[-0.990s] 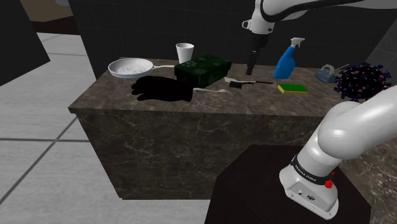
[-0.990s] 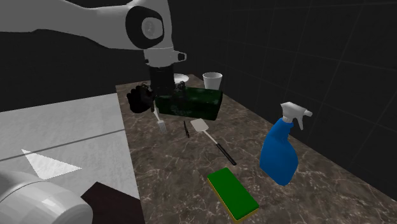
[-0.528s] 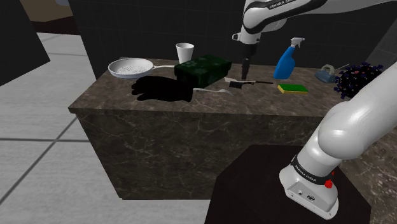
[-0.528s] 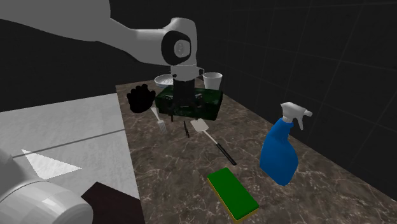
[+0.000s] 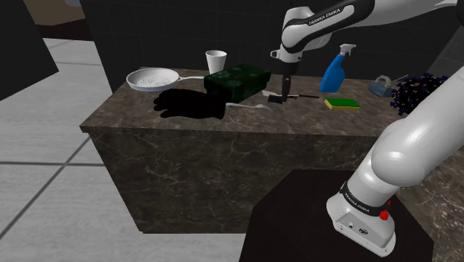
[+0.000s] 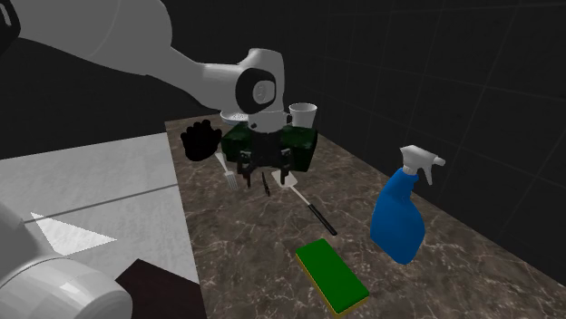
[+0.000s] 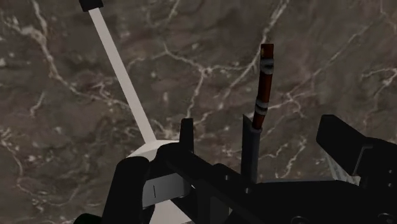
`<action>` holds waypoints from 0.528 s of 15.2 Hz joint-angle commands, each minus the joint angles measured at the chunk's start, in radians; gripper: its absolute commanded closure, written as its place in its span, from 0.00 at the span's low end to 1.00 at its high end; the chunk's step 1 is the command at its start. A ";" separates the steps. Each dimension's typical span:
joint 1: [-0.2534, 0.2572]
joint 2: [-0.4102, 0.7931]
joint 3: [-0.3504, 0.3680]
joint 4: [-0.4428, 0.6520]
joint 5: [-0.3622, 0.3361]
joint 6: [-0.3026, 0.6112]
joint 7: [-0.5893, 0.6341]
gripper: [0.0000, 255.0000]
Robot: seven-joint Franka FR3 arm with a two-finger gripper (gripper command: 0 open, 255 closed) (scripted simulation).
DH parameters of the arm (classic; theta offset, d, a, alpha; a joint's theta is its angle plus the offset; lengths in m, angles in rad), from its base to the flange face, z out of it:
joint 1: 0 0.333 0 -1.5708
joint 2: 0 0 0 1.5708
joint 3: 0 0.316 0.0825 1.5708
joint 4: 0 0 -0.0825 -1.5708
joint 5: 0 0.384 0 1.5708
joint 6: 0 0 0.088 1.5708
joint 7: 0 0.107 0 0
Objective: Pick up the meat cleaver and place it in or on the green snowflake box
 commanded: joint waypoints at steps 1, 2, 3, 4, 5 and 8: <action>0.001 0.004 0.000 -0.007 0.001 0.011 0.001 0.00; 0.001 0.004 0.000 -0.007 0.001 0.011 0.001 0.00; 0.001 0.004 0.000 -0.007 0.001 0.011 0.001 0.00; 0.001 0.004 0.000 -0.007 0.001 0.011 0.001 0.00; 0.001 0.004 0.000 -0.007 0.001 0.011 0.001 0.00; 0.001 0.004 0.000 -0.007 0.001 0.011 0.001 1.00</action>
